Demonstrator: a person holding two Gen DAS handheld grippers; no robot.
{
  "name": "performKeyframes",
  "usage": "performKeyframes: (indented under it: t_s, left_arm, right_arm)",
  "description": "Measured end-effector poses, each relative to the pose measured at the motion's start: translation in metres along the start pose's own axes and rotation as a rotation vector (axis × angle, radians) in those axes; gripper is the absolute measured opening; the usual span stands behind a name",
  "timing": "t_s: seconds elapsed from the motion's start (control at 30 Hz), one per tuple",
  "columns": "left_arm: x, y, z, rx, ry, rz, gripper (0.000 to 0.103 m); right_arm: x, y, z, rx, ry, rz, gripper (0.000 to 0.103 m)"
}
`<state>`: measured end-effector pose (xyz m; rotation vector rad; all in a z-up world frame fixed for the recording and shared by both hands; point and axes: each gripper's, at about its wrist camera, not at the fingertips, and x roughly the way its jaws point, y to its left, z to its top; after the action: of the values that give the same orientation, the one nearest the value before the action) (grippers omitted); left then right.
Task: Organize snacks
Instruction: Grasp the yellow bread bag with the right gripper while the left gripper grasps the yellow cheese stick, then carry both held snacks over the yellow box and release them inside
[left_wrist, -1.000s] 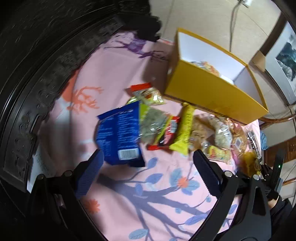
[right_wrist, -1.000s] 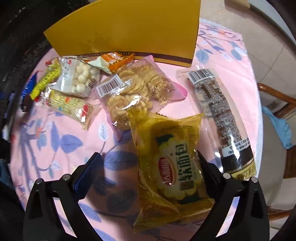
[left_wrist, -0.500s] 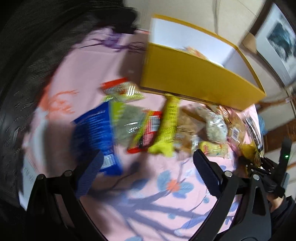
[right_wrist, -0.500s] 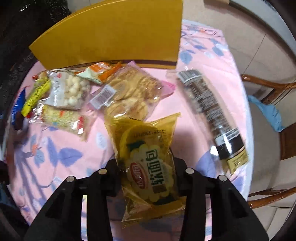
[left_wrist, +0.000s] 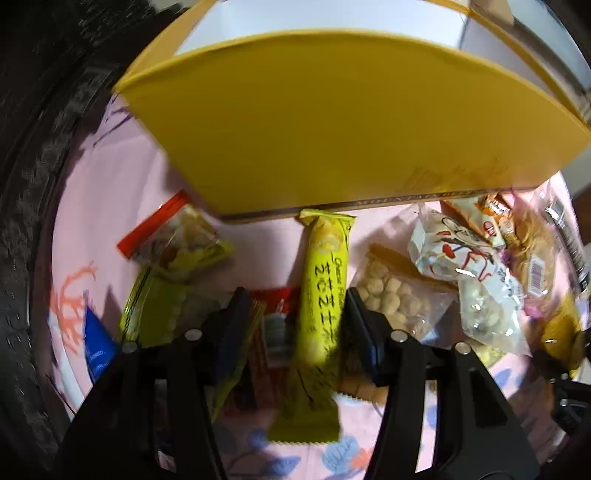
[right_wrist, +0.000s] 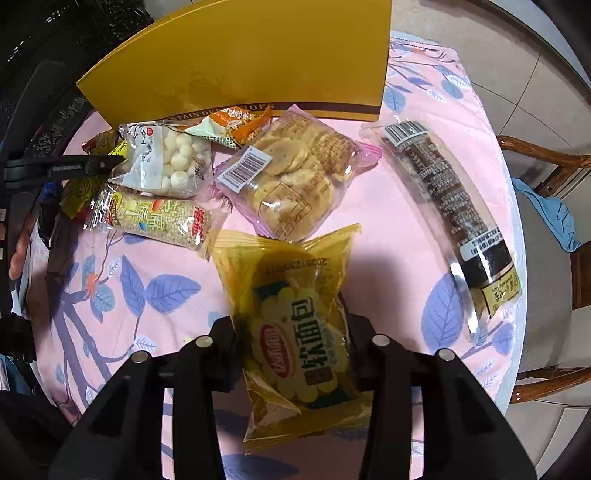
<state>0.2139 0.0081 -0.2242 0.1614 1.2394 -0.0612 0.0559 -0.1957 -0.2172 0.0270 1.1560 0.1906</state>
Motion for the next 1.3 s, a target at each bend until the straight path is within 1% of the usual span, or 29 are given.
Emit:
performKeyframes:
  t_s: [0.07,0.1,0.13,0.17,0.23,0.33,0.4,0.47,0.53,0.6,0.67,0.73,0.8,0.87,0.97,1.03,1.1,1.3]
  left_arm:
    - [0.007,0.000,0.002,-0.015,0.011,-0.012,0.053]
    - [0.008,0.001,0.002,-0.029,0.015,-0.020,0.049]
    - [0.010,0.002,0.001,-0.038,0.016,-0.033,0.035]
    - [0.009,0.002,-0.003,-0.049,0.016,-0.066,0.022]
    - [0.006,0.001,-0.012,-0.043,0.005,-0.069,0.020]
    - [-0.003,0.007,-0.037,-0.100,0.002,-0.116,0.020]
    - [-0.017,0.013,-0.051,-0.134,-0.014,-0.142,0.020]
    - [-0.035,0.018,-0.062,-0.163,-0.033,-0.172,0.020]
    - [-0.054,0.020,-0.070,-0.171,-0.058,-0.193,0.020]
    - [-0.074,0.012,-0.074,-0.157,-0.094,-0.193,0.020]
    - [-0.088,0.002,-0.070,-0.140,-0.121,-0.185,0.020]
    - [-0.093,-0.004,-0.055,-0.133,-0.139,-0.183,0.020]
    - [-0.102,-0.011,-0.039,-0.134,-0.165,-0.181,0.020]
    - [-0.110,-0.017,-0.019,-0.137,-0.196,-0.185,0.020]
    - [-0.118,-0.016,0.008,-0.132,-0.233,-0.177,0.020]
    - [-0.122,-0.012,0.019,-0.134,-0.243,-0.178,0.020]
    - [-0.124,-0.009,0.033,-0.137,-0.249,-0.179,0.020]
    - [-0.128,-0.009,0.060,-0.103,-0.267,-0.174,0.020]
  right_arm:
    - [0.005,-0.005,0.007,0.003,0.003,-0.001,0.044]
    - [0.004,-0.004,0.007,0.005,0.005,0.000,0.044]
    - [0.005,-0.003,0.007,0.006,0.006,0.001,0.044]
    - [0.005,-0.004,0.008,0.007,0.006,0.001,0.044]
    - [0.005,-0.004,0.007,0.010,0.007,0.002,0.043]
    - [0.003,-0.003,0.007,0.012,0.000,0.006,0.042]
    - [-0.007,0.003,0.005,-0.012,-0.041,-0.014,0.042]
    - [-0.023,0.013,0.006,-0.047,-0.089,-0.014,0.042]
    - [-0.043,0.027,0.011,-0.072,-0.131,0.013,0.042]
    - [-0.059,0.039,0.021,-0.091,-0.164,0.039,0.042]
    - [-0.069,0.052,0.032,-0.110,-0.188,0.055,0.042]
    - [-0.079,0.064,0.048,-0.117,-0.212,0.060,0.042]
    - [-0.087,0.069,0.067,-0.098,-0.244,0.069,0.042]
    - [-0.093,0.071,0.087,-0.080,-0.268,0.062,0.042]
    - [-0.101,0.066,0.115,-0.047,-0.300,0.060,0.042]
    - [-0.106,0.061,0.131,-0.022,-0.317,0.069,0.042]
    - [-0.109,0.056,0.144,-0.003,-0.327,0.070,0.042]
    - [-0.113,0.053,0.161,0.010,-0.348,0.069,0.042]
